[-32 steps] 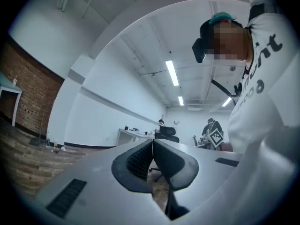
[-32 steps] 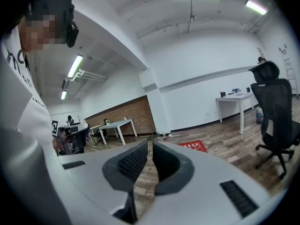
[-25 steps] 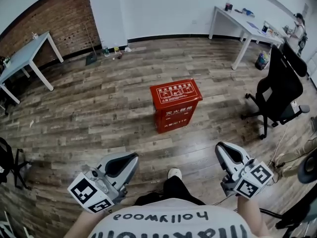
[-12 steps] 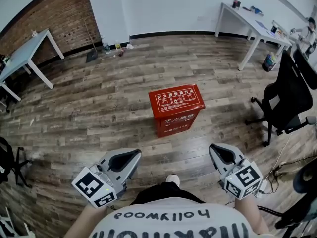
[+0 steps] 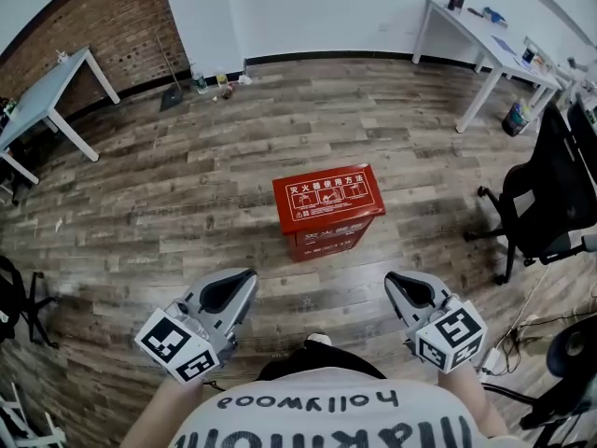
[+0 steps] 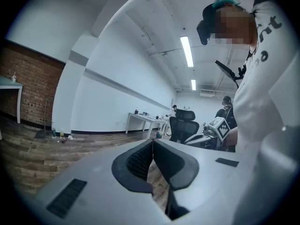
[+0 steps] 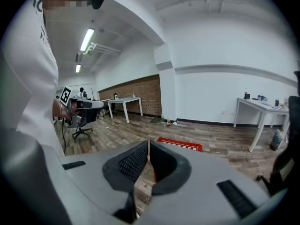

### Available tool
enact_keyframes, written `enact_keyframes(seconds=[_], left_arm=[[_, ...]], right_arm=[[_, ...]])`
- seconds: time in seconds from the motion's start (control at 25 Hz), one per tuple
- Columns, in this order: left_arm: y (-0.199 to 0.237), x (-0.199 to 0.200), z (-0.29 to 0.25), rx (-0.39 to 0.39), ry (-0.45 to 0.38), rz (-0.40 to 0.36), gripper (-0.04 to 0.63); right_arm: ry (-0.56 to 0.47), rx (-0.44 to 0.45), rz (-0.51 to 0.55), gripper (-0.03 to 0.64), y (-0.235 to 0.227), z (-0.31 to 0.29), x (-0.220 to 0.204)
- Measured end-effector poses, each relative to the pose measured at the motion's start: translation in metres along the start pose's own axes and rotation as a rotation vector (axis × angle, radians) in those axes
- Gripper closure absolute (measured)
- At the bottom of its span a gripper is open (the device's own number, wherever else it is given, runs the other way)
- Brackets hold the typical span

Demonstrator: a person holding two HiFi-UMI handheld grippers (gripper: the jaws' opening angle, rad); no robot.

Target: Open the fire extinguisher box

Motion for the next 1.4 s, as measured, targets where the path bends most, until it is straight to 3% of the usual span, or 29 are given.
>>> enact_keyframes(seconds=[0.2,1.0,1.2,1.4], left_arm=[[0.002,-0.008,-0.022,0.034,0.049,-0.034,0.589],[0.039,-0.015,-0.027,0.130,0.069,0.037,0.589],[0.069,-0.011,-0.056,0.104,0.061,0.094,0.589],[0.090,0.004,-0.087,0.033,0.049,0.057,0.589]], right_arm=[[0.024,0.033,-0.013,0.598,-0.021,-0.007,-0.003],[0.033,0.145,-0.060,0.598,-0.037,-0.067,-0.005],[0.044,0.110,-0.080,0.598,-0.049,-0.082,-0.002],[0.050,0.092,-0.178,0.598,-0.060,-0.099,-0.010]])
Point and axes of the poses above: the fingertips, and each gripper's own axes: z backward along the fingers, y to its left, x out of its top, the point moved 1 cm from there along z, backward along the fingers, and after that the axes turned 15 degrees about x, right-handed, at the moved point
